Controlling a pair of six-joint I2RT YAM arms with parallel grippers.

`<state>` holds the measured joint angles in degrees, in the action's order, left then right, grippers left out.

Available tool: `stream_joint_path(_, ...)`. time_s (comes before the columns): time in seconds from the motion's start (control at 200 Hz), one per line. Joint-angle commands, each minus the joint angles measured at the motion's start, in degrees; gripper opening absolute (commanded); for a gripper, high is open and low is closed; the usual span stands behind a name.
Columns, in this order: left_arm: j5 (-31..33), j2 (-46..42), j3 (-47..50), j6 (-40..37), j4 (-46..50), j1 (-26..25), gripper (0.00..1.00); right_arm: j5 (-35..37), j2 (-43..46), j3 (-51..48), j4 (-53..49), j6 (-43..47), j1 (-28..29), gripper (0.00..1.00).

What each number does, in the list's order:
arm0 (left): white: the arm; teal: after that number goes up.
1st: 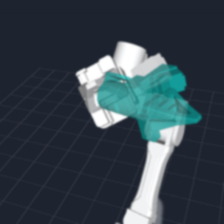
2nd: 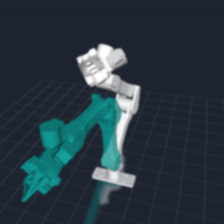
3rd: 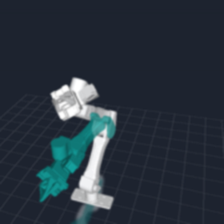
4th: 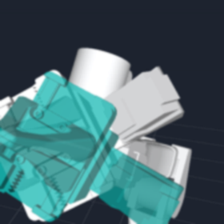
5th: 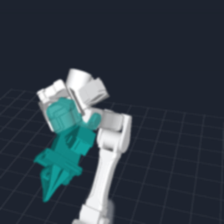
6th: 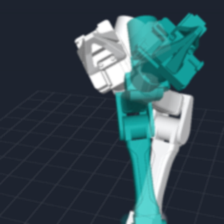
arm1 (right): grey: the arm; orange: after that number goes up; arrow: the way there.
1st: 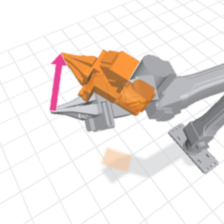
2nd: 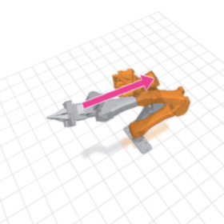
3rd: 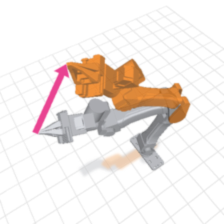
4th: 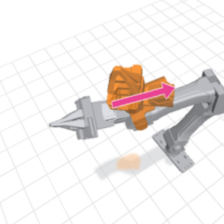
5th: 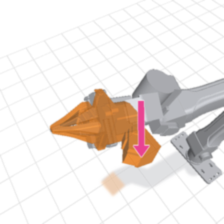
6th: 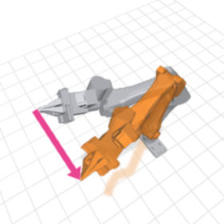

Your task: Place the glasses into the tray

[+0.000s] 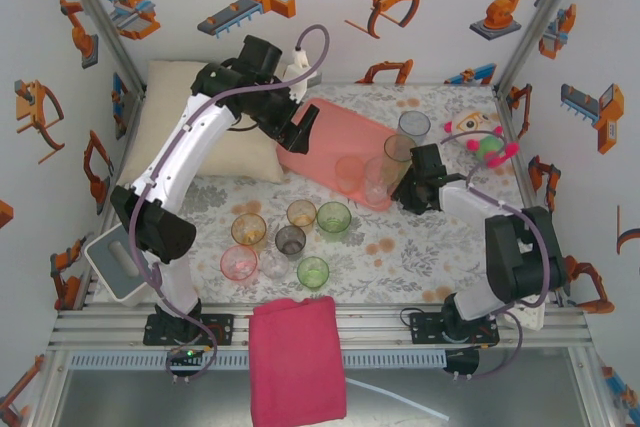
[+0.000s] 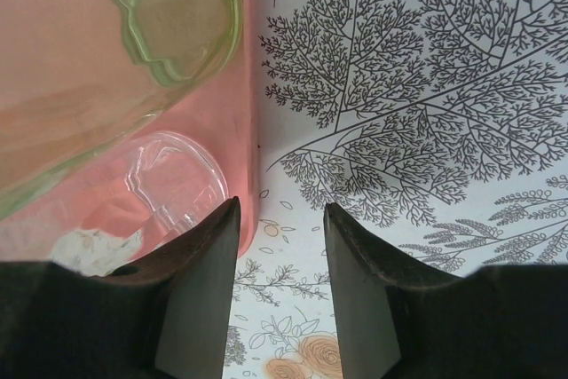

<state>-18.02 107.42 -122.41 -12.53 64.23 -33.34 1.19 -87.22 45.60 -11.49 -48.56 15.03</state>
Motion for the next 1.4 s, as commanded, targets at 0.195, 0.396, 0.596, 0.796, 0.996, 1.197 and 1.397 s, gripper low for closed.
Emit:
stream_joint_path(0.195,-1.1,-2.6,0.5,0.9,-0.9,0.2,0.76,-0.6,-2.2,0.1,1.7,-0.8,-0.8,0.43)
stream_joint_path(0.396,-0.7,-2.9,0.5,0.6,-0.9,0.1,0.76,-0.2,-3.1,1.8,-0.6,0.3,-0.9,0.42)
stream_joint_path(0.596,-0.6,-3.0,0.6,0.5,-0.9,0.2,0.76,0.5,-3.5,3.0,-2.4,0.8,-1.1,0.40)
stream_joint_path(0.796,-0.4,-3.2,1.1,0.5,-1.0,0.2,0.76,1.8,-3.7,3.3,-4.7,1.2,-1.3,0.38)
stream_joint_path(0.996,-0.3,-3.5,1.5,0.6,-1.3,0.2,0.76,2.0,-4.0,3.1,-5.0,1.2,-1.4,0.35)
stream_joint_path(1.197,-0.4,-3.4,1.4,0.6,-1.5,0.2,0.76,2.0,-4.6,3.2,-4.9,1.2,-1.6,0.33)
stream_joint_path(1.397,-0.3,-3.5,1.8,0.7,-1.5,0.3,0.77,2.1,-4.8,3.0,-4.9,1.2,-1.7,0.33)
